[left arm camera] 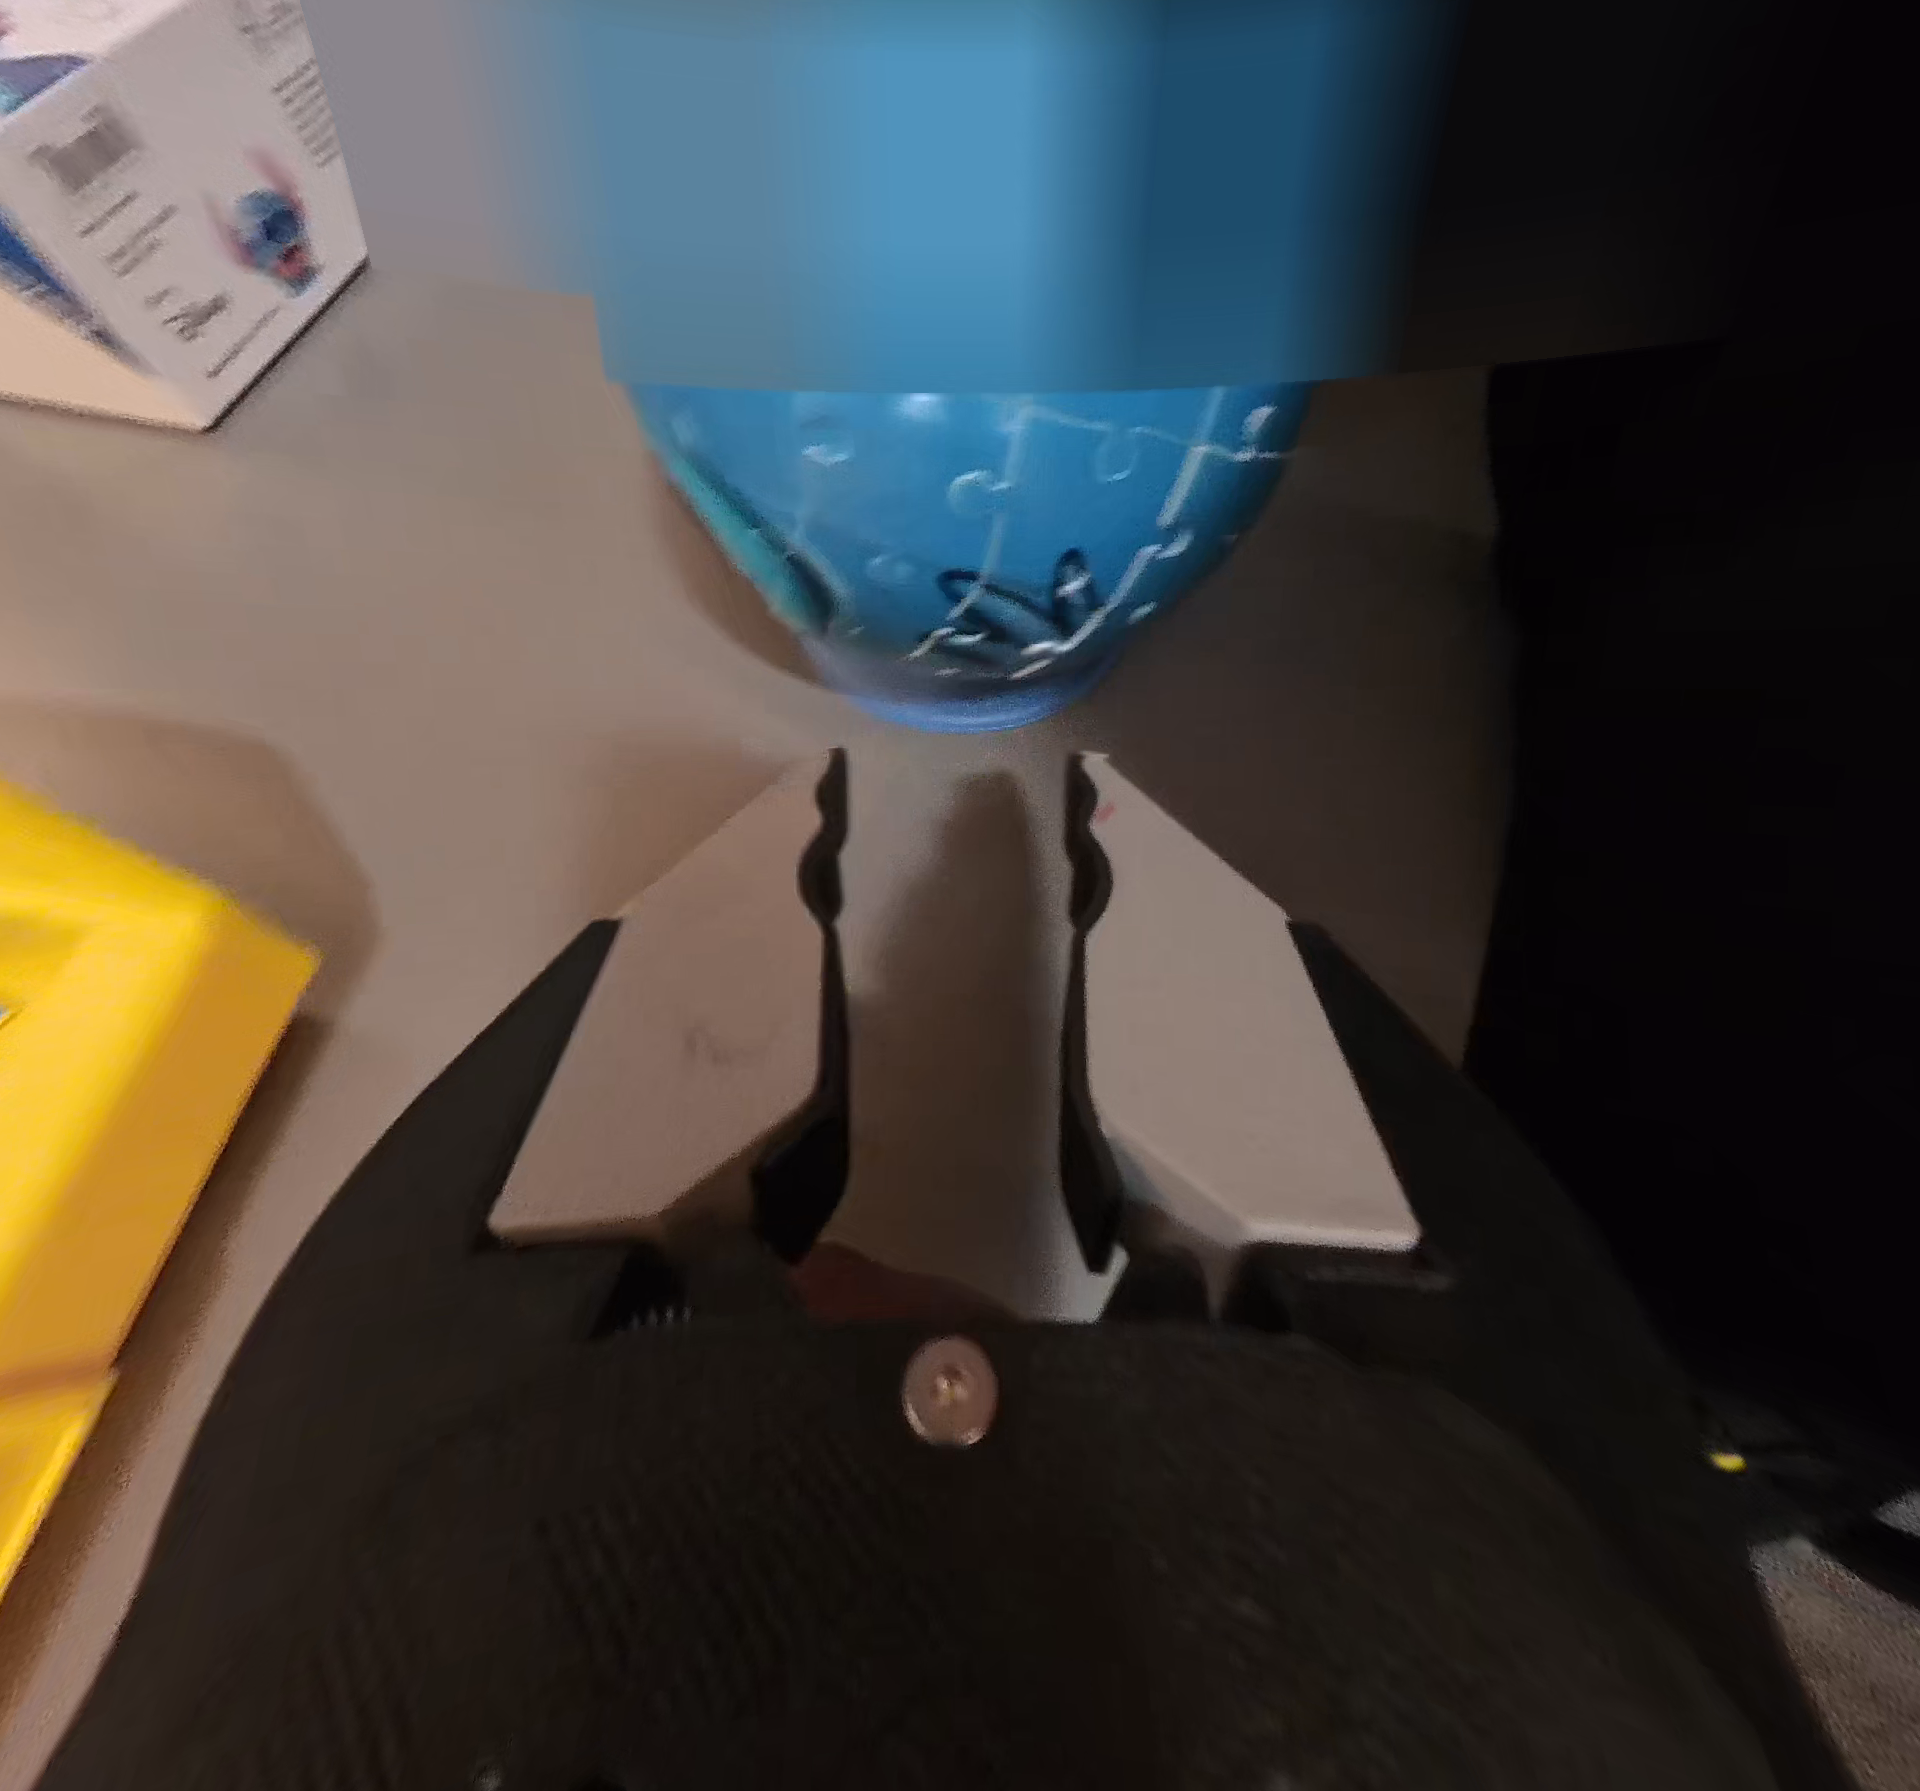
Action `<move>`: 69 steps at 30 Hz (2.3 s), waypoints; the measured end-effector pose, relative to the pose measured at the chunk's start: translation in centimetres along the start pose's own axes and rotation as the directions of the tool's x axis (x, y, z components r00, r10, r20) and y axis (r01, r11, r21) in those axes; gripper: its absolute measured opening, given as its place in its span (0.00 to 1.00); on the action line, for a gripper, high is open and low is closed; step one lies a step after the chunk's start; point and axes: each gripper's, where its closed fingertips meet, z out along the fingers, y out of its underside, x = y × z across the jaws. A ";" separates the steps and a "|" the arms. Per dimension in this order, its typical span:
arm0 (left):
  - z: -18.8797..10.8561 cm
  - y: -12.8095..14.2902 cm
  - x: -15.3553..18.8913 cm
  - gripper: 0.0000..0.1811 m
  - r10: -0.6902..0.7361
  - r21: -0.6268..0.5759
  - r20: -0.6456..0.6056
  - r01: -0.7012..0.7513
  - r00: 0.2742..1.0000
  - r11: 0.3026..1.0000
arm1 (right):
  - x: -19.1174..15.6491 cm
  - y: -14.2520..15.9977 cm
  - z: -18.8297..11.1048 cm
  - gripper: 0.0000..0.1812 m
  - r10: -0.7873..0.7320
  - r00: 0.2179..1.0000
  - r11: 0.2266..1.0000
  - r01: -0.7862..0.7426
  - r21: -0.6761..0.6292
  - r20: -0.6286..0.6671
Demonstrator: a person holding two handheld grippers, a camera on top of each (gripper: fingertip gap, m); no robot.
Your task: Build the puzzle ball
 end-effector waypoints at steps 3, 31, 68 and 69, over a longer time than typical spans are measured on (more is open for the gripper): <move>-0.6 -1.4 -1.5 0.33 -0.059 0.064 0.009 0.058 0.998 0.996 | -0.1 0.4 -0.1 0.00 0.023 1.000 0.999 -0.023 -0.023 0.010; 1.7 -1.5 6.0 0.20 -0.041 -0.002 -0.401 0.044 0.915 0.999 | -0.2 1.0 1.6 0.00 -0.007 0.997 0.990 0.017 -0.139 0.071; 1.2 -0.5 5.0 0.21 -0.080 -0.038 -0.358 0.071 0.930 0.997 | 0.0 0.8 0.9 0.00 -0.079 0.987 0.996 0.083 0.028 -0.138; 1.2 -0.5 5.0 0.21 -0.079 -0.039 -0.359 0.069 0.930 0.997 | 0.0 0.8 0.9 0.00 -0.077 0.987 0.996 0.082 0.030 -0.138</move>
